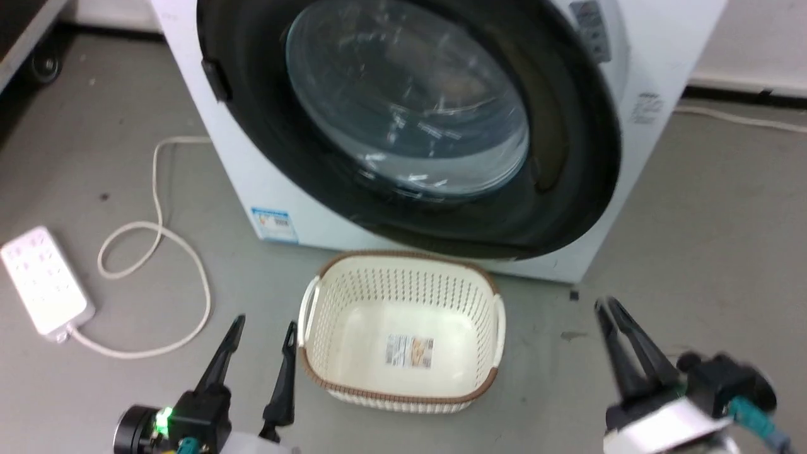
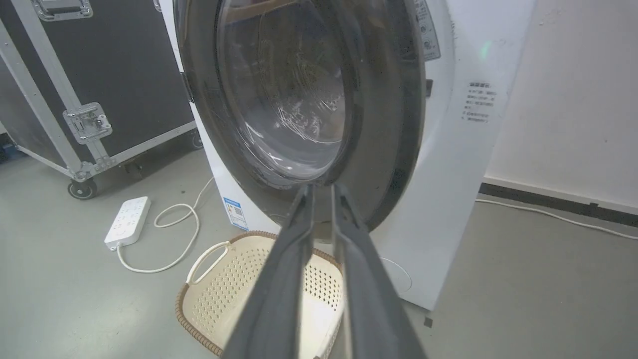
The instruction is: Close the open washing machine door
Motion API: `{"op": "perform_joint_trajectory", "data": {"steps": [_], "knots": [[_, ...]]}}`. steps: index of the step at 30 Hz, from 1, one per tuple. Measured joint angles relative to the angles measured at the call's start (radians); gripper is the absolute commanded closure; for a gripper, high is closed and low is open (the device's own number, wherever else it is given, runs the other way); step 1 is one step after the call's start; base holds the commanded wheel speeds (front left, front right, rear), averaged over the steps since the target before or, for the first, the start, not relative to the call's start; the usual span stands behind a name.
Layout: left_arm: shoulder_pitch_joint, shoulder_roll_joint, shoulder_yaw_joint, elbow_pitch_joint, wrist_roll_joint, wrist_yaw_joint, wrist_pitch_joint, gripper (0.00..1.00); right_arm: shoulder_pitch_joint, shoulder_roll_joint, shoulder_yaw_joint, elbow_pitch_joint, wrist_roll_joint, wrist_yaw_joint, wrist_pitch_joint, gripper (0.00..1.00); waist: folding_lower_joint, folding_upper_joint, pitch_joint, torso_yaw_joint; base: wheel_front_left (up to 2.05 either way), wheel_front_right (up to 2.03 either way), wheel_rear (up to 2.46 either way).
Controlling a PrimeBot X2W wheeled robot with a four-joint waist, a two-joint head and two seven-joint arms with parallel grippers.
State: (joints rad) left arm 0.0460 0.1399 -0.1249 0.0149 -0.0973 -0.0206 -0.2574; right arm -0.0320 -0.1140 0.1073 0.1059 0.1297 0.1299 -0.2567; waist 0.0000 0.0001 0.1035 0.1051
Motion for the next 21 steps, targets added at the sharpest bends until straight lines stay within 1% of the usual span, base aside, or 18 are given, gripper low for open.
{"op": "perform_joint_trajectory", "data": {"steps": [2,3,4,5,6,7,8,9,11,12,13,14,15,17,19,20,21], "knots": [[-0.02,-0.004,-0.004,-0.006,0.01,0.0,0.0,0.0,-0.051,-0.021,0.011,0.001,0.023,0.0,0.011,1.0,0.0001,0.0,0.029,0.01,0.0,0.0,0.0],[-0.02,-0.004,-0.004,-0.006,0.01,0.0,0.0,0.0,-0.051,-0.021,0.011,0.001,0.023,0.0,0.011,1.0,0.0001,0.0,0.029,0.01,0.0,0.0,0.0],[-0.039,-0.009,-0.011,-0.01,0.019,-0.002,0.0,0.0,-0.113,-0.056,0.03,0.002,0.033,0.0,0.03,1.0,0.0002,0.0,0.059,0.019,0.0,0.0,0.0],[-0.039,-0.009,-0.011,-0.01,0.019,-0.002,0.0,0.0,-0.113,-0.056,0.03,0.002,0.033,0.0,0.03,1.0,0.0002,0.0,0.059,0.019,0.0,0.0,0.0],[-0.061,-0.015,-0.017,-0.013,0.026,-0.01,0.0,0.0,-0.179,-0.093,0.051,0.003,0.051,0.0,0.054,1.0,0.0002,0.0,0.09,0.03,0.0,0.0,0.0],[-0.061,-0.015,-0.017,-0.013,0.026,-0.01,0.0,0.0,-0.179,-0.093,0.051,0.003,0.051,0.0,0.054,1.0,0.0002,0.0,0.09,0.03,0.0,0.0,0.0],[-0.084,-0.023,-0.02,-0.017,0.027,-0.012,0.0,0.0,-0.25,-0.134,0.081,0.012,0.067,0.0,0.084,1.0,0.0003,0.0,0.12,0.041,0.0,0.0,0.0],[-0.095,-0.027,-0.021,-0.019,0.028,-0.015,0.0,0.0,-0.287,-0.155,0.094,0.019,0.077,0.0,0.099,1.0,0.0003,0.0,0.135,0.046,0.0,0.0,0.0],[-0.116,-0.034,-0.025,-0.02,0.034,-0.017,0.0,0.0,-0.359,-0.188,0.11,0.039,0.112,0.0,0.127,1.0,0.0003,0.0,0.164,0.058,0.0,0.0,0.0],[-0.116,-0.034,-0.025,-0.02,0.034,-0.017,0.0,0.0,-0.359,-0.188,0.11,0.039,0.112,0.0,0.127,1.0,0.0003,0.0,0.164,0.058,0.0,0.0,0.0],[-0.132,-0.038,-0.03,-0.021,0.036,-0.018,0.0,0.0,-0.426,-0.216,0.115,0.068,0.155,0.0,0.153,1.0,0.0003,0.0,0.189,0.069,0.0,0.0,0.0],[-0.132,-0.038,-0.03,-0.021,0.036,-0.018,0.0,0.0,-0.426,-0.216,0.115,0.068,0.155,0.0,0.153,1.0,0.0003,0.0,0.189,0.069,0.0,0.0,0.0],[-0.146,-0.044,-0.034,-0.021,0.036,-0.02,0.0,0.0,-0.484,-0.247,0.116,0.106,0.192,0.0,0.171,1.0,0.0003,0.0,0.212,0.081,0.0,0.0,0.0],[-0.158,-0.052,-0.036,-0.02,0.035,-0.024,0.0,0.0,-0.533,-0.278,0.116,0.148,0.221,0.004,0.178,1.0,0.0003,0.0,0.23,0.094,0.0,0.0,0.0],[-0.163,-0.056,-0.038,-0.019,0.035,-0.024,0.0,0.0,-0.554,-0.282,0.114,0.171,0.243,0.004,0.186,1.0,0.0003,0.0,0.238,0.1,0.0,0.0,0.0],[-0.17,-0.06,-0.038,-0.016,0.035,-0.026,0.0,0.0,-0.598,-0.303,0.12,0.214,0.263,0.002,0.195,1.0,0.0003,0.0,0.253,0.111,0.0,0.0,0.0],[-0.17,-0.06,-0.038,-0.016,0.035,-0.026,0.0,0.0,-0.598,-0.303,0.12,0.214,0.263,0.002,0.195,1.0,0.0003,0.0,0.253,0.111,0.0,0.0,0.0]]}}
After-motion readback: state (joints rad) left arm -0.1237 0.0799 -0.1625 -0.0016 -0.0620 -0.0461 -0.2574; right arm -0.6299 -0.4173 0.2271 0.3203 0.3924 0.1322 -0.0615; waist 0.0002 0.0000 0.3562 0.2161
